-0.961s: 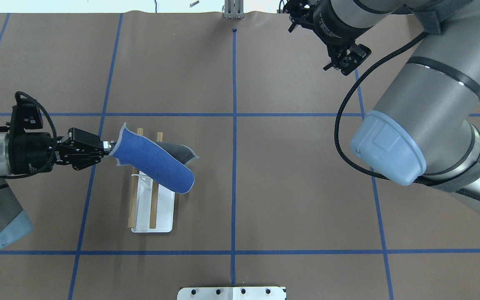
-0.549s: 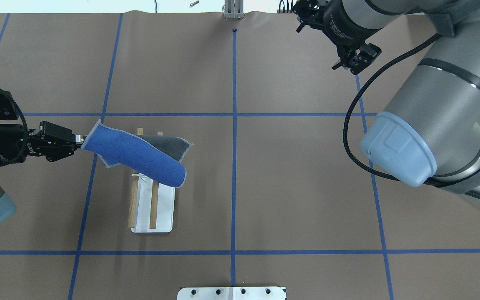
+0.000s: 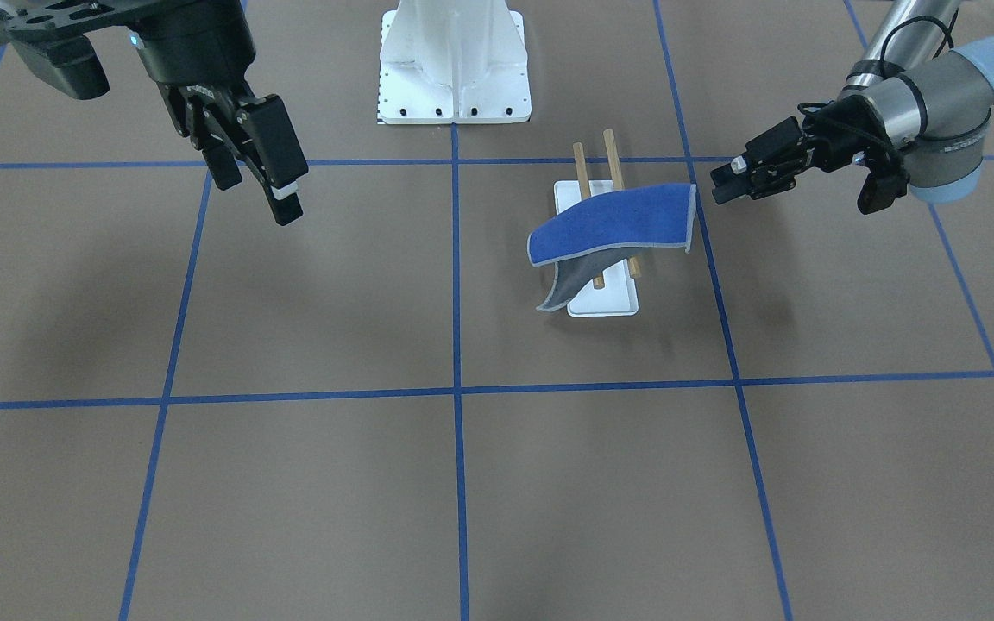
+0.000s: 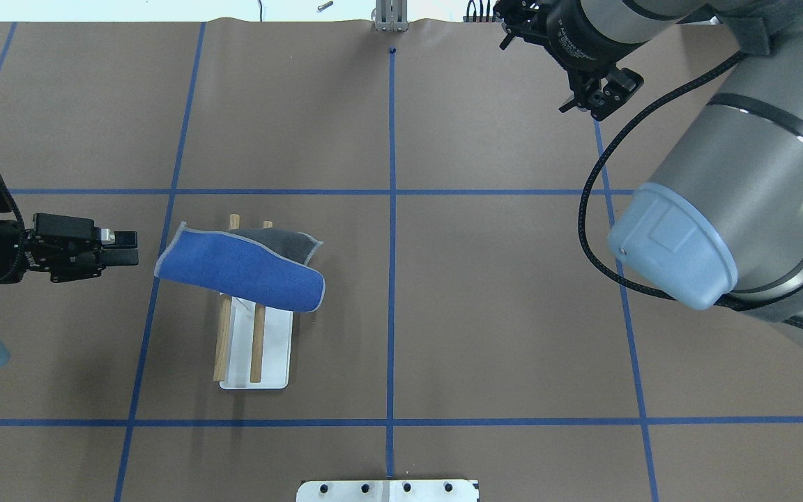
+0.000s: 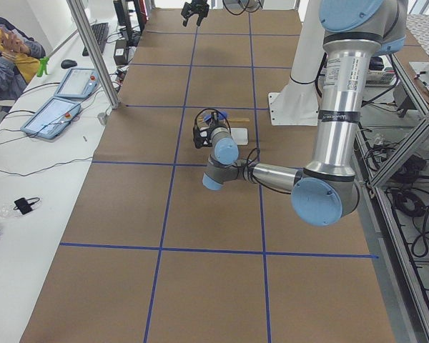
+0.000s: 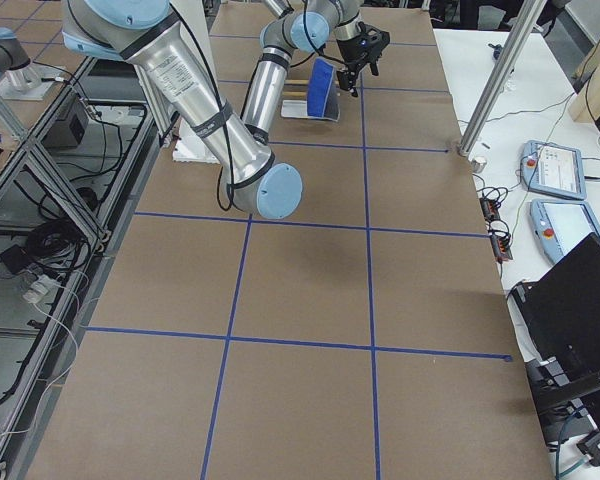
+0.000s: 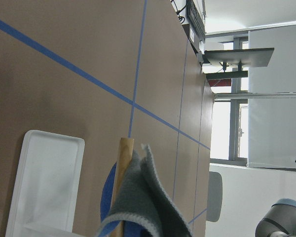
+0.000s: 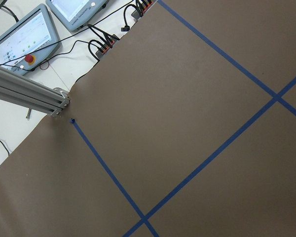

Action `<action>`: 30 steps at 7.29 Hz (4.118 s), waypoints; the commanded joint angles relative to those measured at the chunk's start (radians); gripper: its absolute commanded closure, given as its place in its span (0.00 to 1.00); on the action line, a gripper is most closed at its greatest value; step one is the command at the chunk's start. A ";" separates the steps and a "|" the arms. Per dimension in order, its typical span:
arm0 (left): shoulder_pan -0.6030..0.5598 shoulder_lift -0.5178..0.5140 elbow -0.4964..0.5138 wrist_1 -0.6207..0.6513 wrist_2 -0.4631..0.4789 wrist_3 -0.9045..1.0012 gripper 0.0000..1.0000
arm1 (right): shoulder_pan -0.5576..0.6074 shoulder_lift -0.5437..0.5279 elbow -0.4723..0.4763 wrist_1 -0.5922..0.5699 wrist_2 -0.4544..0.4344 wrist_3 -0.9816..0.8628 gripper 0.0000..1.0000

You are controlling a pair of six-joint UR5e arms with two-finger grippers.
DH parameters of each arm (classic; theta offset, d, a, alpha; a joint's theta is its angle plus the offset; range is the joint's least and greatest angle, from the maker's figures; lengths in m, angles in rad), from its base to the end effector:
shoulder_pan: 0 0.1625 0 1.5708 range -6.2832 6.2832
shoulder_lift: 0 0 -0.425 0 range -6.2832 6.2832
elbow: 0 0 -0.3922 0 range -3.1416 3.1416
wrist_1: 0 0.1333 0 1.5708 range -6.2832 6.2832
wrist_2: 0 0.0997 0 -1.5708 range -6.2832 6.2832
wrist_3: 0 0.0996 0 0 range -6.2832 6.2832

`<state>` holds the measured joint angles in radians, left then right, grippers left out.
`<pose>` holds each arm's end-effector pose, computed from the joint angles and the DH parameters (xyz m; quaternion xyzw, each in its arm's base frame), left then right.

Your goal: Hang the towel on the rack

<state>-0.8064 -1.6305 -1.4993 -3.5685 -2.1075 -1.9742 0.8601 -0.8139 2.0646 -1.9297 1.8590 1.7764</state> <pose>0.2559 -0.3859 0.4656 0.0198 0.8203 -0.1168 0.5595 -0.2806 -0.4870 0.0816 0.0145 -0.4458 0.4002 0.8005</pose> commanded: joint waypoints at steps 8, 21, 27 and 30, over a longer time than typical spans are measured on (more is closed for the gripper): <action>-0.344 0.021 0.022 0.322 0.044 0.431 0.02 | 0.184 -0.234 0.029 0.005 0.097 -0.461 0.00; -0.642 0.031 -0.237 1.815 -0.143 1.941 0.02 | 0.442 -0.631 -0.047 0.003 0.336 -1.447 0.00; -0.558 -0.100 -0.341 2.048 -0.220 1.712 0.02 | 0.442 -0.646 -0.135 0.005 0.442 -1.534 0.00; -0.527 -0.123 -0.354 2.050 -0.255 1.654 0.02 | 0.441 -0.637 -0.142 0.009 0.453 -1.534 0.00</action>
<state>-1.3401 -1.7502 -1.8489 -1.5196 -2.3447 -0.3091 1.3015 -1.4555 1.9270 -1.9234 2.3087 0.2424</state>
